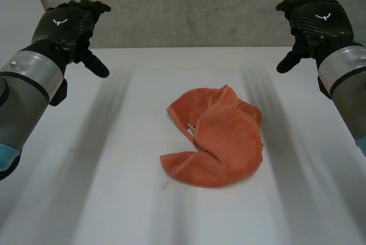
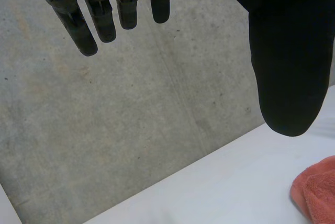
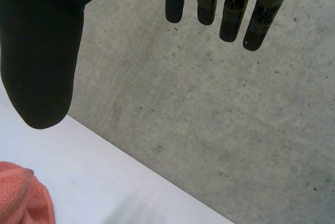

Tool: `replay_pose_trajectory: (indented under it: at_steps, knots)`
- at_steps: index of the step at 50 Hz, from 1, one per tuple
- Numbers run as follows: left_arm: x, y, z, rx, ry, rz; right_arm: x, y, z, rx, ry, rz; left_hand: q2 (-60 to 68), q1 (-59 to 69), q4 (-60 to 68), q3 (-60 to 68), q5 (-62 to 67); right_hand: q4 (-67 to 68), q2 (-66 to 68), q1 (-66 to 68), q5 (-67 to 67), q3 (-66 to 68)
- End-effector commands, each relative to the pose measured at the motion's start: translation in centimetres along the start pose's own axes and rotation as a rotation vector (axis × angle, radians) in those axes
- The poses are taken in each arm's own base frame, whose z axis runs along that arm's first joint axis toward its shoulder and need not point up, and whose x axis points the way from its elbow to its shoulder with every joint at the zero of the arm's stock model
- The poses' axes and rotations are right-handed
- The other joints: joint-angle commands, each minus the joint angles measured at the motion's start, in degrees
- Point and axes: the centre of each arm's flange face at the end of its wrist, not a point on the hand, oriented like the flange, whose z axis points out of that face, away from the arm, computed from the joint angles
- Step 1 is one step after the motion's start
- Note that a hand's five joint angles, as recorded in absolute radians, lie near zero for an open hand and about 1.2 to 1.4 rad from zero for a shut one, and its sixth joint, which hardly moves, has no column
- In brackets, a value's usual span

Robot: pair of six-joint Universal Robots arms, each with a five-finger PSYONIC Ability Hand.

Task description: Fold the laundry

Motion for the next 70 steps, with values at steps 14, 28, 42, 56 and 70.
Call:
replay_pose_trajectory:
  at_steps: [14, 28, 42, 56, 70]
  knots:
    - [5.4, 6.2, -1.3, -0.252, 0.151, -0.027, -3.2, 4.1, -0.8, -0.218, -0.314, -0.196, 6.7, 7.7, 6.7, 6.0, 6.2, -3.1, -2.2, 0.2, -2.8, -2.0]
    - [13.4, 15.5, -5.1, -0.551, 0.324, -0.138, -5.7, 8.8, -0.4, -0.329, -0.394, -0.181, 13.4, 14.4, 13.4, 12.7, 13.0, 13.9, 14.8, 17.2, 14.3, 15.1]
    - [13.3, 17.2, -4.5, -0.533, 0.229, -0.103, -7.5, 12.0, -0.5, -0.398, -0.442, -0.168, 27.7, 28.7, 27.7, 27.0, 27.2, 24.4, 25.2, 27.6, 24.7, 25.5]
    - [14.0, 17.7, -5.3, -0.556, 0.249, -0.091, -7.4, 11.9, 0.1, -0.355, -0.411, -0.178, 22.9, 23.9, 22.9, 22.1, 22.4, 38.2, 39.1, 41.5, 38.5, 39.3]
    - [14.2, 18.1, -5.5, -0.562, 0.255, -0.085, -7.2, 11.9, 0.3, -0.350, -0.392, -0.183, 48.5, 49.5, 48.5, 47.8, 48.0, 64.7, 65.6, 68.0, 65.0, 65.8]
